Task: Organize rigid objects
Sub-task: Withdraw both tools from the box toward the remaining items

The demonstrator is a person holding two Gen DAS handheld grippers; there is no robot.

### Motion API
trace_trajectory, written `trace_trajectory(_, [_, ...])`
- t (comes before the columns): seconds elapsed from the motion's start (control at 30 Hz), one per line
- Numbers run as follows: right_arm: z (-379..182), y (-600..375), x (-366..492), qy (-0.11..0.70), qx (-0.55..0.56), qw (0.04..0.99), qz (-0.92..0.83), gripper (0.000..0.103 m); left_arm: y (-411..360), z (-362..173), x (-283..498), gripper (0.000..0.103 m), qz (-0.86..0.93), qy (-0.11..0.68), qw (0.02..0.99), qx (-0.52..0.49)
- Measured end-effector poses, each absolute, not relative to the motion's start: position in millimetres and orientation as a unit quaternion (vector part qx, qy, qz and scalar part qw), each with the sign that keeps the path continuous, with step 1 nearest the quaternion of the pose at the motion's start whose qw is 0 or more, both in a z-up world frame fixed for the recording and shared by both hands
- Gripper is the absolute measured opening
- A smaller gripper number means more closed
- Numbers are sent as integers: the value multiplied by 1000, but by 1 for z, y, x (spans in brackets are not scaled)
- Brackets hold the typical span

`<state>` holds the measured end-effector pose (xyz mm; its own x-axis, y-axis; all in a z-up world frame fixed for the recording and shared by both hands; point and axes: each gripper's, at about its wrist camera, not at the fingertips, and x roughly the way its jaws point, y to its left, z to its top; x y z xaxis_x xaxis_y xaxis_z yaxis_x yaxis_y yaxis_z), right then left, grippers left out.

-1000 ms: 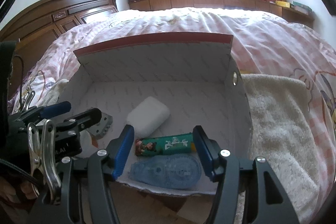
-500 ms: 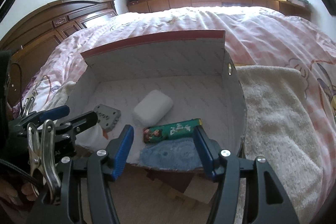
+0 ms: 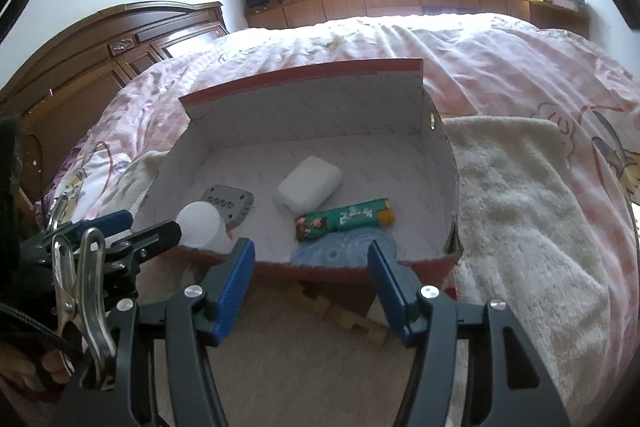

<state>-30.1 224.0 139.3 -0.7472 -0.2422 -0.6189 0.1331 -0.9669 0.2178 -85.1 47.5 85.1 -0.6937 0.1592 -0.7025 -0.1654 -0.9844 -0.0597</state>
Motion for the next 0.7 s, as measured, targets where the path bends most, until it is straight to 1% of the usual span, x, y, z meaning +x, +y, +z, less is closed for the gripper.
trace_trajectory(0.23, [136,224,-12,-83,348,103,-928,62,35,79,-68,78,918,-3,84,-387])
trace_trajectory(0.7, [106,226,15,-74,389,102,-913,62,30,51,-47,78,903,-17,94,-418])
